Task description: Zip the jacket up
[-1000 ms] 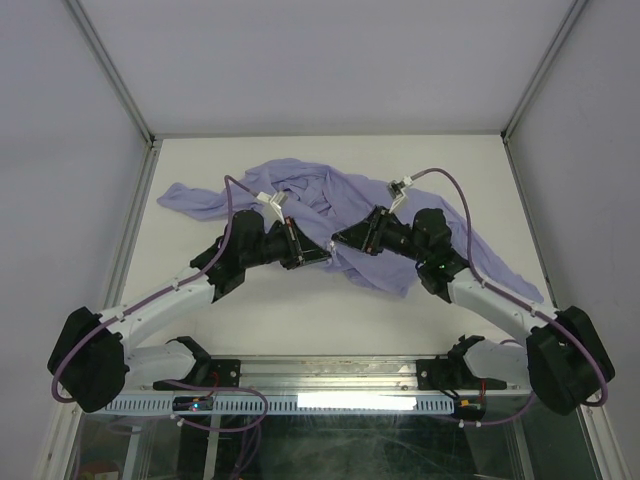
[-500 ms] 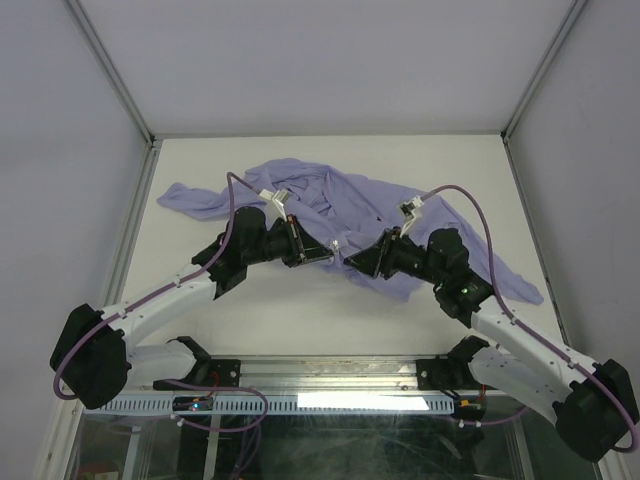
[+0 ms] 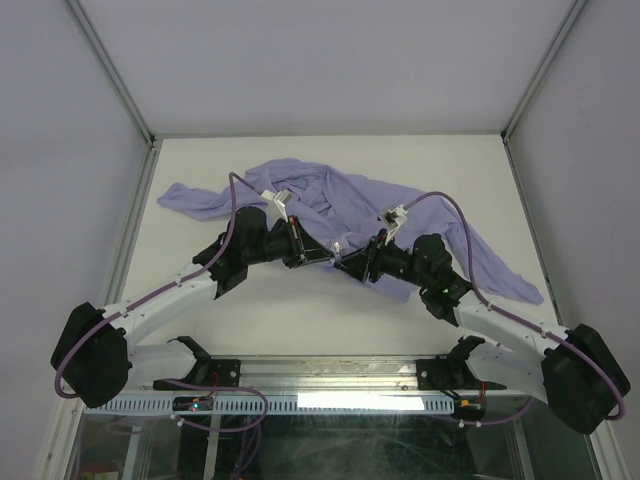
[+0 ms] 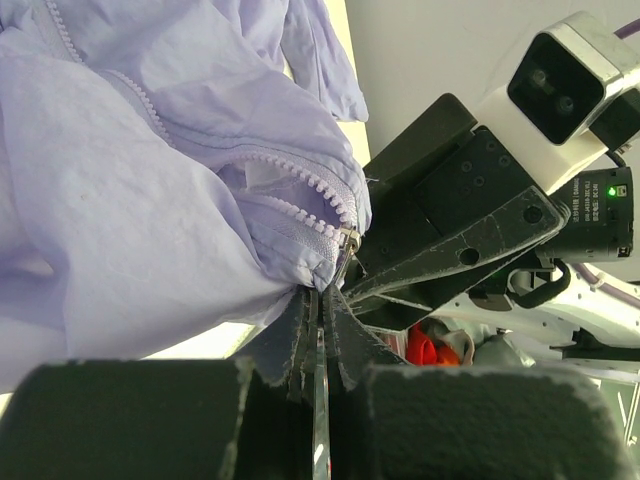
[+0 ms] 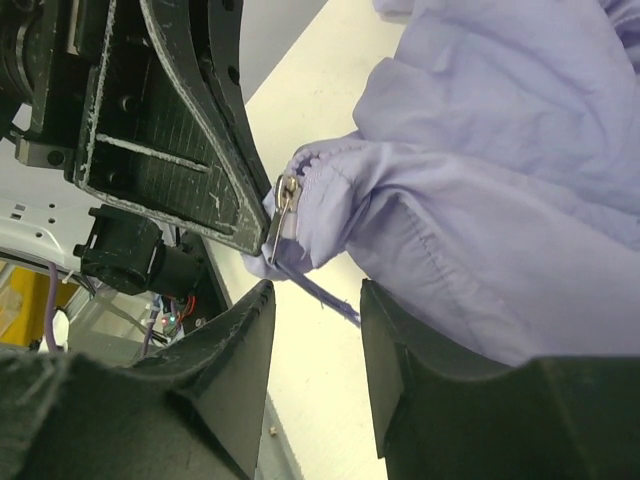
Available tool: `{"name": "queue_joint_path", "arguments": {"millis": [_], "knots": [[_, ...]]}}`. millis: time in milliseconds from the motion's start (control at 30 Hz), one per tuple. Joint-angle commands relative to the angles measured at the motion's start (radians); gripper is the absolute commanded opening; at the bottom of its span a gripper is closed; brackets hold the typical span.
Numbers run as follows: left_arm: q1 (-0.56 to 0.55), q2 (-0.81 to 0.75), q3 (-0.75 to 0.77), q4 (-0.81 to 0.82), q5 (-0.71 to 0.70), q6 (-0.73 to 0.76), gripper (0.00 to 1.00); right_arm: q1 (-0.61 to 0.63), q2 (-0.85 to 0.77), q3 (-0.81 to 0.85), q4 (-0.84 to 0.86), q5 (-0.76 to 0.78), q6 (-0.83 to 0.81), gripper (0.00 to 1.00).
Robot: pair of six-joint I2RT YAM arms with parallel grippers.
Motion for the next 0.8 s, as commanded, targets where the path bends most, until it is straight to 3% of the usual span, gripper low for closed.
{"name": "queue_joint_path", "arguments": {"millis": [0, 233, 467, 767], "knots": [[0.004, -0.007, 0.045, 0.035, 0.029, -0.001, 0.0, 0.008, 0.04, -0.007, 0.194, -0.017, -0.053, 0.42], [0.002, -0.003, 0.044, 0.038, 0.03, -0.001, 0.0, 0.021, 0.071, -0.005, 0.221, -0.057, -0.051, 0.34], [0.003, -0.009, 0.042, 0.001, 0.015, 0.043, 0.0, 0.022, 0.024, 0.022, 0.104, -0.063, -0.04, 0.05], [-0.032, -0.016, 0.08, -0.189, -0.11, 0.262, 0.0, 0.021, -0.05, 0.144, -0.137, -0.071, -0.025, 0.0]]}}
